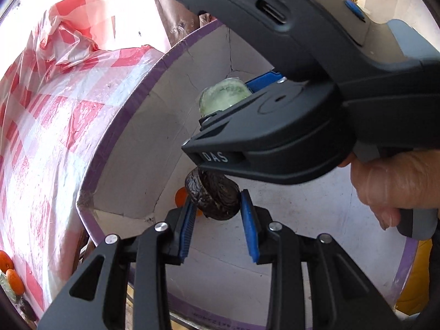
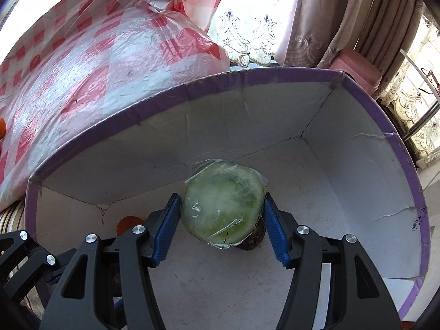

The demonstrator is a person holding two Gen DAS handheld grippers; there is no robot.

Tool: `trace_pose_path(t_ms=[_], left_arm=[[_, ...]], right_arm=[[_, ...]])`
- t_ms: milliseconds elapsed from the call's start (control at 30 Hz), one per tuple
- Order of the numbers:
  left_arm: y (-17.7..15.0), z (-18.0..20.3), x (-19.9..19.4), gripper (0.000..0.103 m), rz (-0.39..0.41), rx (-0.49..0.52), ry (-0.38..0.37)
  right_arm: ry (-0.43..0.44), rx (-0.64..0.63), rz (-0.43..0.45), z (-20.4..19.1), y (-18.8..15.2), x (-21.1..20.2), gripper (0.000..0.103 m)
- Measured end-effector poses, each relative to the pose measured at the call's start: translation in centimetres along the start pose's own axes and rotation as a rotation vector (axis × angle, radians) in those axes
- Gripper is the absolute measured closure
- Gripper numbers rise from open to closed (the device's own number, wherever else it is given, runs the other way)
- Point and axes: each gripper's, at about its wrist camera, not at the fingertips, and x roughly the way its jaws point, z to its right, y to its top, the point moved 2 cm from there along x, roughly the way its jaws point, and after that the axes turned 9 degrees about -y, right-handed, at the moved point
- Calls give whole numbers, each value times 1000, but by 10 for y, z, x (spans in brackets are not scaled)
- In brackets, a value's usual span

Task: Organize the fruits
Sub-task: 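Carry both fruits into the white box and open both tools to release them, then move both open tools back over the remaining fruit on the cloth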

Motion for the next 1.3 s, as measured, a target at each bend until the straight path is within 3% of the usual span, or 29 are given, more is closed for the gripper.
trace_pose_path(t_ms=[300,367,433,700,867,1300], left_arm=[[-4,8,-1,70,-7,11,12],[-4,10,-2,69,-3,11,8],[-3,8,0,65,-1,12,4],[-4,9,-5,59,24,14,1],[-7,5,-21,39,86,-11,3],[-19,-24,-80,34,286,-146,-4]], right_arm=[[-6,-6,-16,0,-3,7,44],[-10,-5,-6,0,-3,6,38],[-16,-1,4,1,-2,4,33],[-18,-3,20,0,2,-1,32],[-23,11,47,1,4,-9,27],[-9,69,159,2,5,-46,22]])
